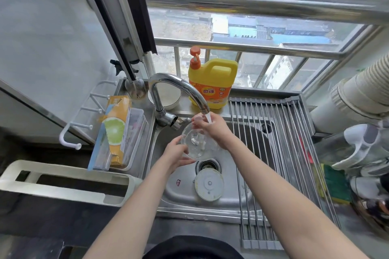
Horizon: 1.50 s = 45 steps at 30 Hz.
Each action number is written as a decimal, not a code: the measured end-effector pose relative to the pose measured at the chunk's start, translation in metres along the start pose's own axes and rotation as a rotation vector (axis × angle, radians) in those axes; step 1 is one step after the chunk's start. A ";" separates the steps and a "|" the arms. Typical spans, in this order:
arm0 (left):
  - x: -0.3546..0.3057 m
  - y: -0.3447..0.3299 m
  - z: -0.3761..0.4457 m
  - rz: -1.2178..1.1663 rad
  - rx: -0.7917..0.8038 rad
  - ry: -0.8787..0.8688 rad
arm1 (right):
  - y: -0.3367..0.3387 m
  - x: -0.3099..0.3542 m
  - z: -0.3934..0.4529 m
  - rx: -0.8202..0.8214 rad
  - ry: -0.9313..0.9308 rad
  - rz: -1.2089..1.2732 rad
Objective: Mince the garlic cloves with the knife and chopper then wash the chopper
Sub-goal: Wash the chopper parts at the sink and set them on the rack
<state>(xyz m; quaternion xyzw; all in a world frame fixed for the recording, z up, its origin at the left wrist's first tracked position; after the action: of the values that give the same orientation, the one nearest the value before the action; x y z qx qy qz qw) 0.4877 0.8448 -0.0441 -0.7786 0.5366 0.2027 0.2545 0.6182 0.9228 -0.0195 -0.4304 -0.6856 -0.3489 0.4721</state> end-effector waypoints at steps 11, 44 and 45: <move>0.002 -0.003 0.005 -0.011 0.014 0.020 | -0.006 0.008 0.007 -0.061 0.028 -0.304; 0.008 -0.004 0.014 0.043 -0.006 0.051 | -0.010 0.029 -0.017 0.014 0.394 -1.134; 0.008 -0.005 0.015 0.042 -0.003 0.050 | -0.010 0.028 -0.016 0.041 0.378 -1.118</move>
<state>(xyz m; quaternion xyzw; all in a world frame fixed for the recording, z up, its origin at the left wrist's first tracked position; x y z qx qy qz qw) 0.4943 0.8494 -0.0595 -0.7724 0.5587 0.1891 0.2355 0.6090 0.9121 0.0109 0.0754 -0.7189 -0.6022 0.3388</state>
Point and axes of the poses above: each hand's wrist, its own z-axis towards the middle knuckle, its own y-axis out of the back of the hand, x = y × z, the point moved 1 cm from there along z, towards the middle knuckle, and after that the axes turned 3 degrees about y, right-handed, at the moved point
